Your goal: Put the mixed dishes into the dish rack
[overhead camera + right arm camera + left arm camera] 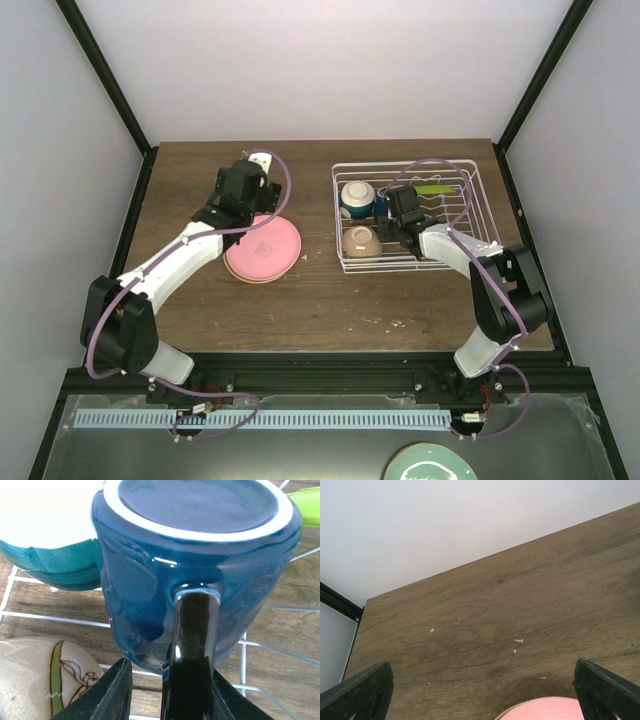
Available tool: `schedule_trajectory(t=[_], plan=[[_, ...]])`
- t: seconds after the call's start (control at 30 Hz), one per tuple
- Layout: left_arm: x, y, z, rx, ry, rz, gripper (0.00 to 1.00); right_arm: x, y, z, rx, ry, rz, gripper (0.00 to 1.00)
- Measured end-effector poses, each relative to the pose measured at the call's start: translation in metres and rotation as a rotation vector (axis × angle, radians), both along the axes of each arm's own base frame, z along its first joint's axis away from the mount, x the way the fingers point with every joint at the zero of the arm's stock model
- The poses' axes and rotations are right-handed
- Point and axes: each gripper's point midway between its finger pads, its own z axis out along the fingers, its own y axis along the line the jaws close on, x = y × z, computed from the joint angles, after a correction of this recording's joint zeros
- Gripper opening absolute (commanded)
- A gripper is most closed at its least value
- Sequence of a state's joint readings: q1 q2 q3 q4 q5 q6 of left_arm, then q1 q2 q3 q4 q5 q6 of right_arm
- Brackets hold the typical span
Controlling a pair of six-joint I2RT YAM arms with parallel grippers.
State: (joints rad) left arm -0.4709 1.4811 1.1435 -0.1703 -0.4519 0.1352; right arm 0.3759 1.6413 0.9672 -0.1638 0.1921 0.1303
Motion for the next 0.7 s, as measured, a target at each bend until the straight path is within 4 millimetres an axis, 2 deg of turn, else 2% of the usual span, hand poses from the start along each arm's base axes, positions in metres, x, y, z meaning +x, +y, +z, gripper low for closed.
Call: schedule_trajectory(t=[0.1,0.27,0.4,0.57,0.7], plan=[[0.001,0.0,-0.003,0.004,0.006,0.0,1.0,-0.004,0.003,-0.003,0.002,0.018,0.013,0.46],[0.003,0.001,-0.009,0.01,0.019,0.004,1.0,-0.014,0.004,-0.006,0.003,0.06,0.028,0.69],[0.005,0.005,-0.016,0.012,0.038,0.017,1.0,-0.023,0.005,0.003,0.012,0.072,0.043,0.81],[0.008,0.018,-0.025,-0.031,0.106,0.053,1.0,-0.028,0.006,0.029,0.023,0.06,0.056,0.83],[0.009,0.045,-0.038,-0.099,0.198,0.139,0.97,-0.026,0.008,0.062,0.04,0.008,0.063,0.83]])
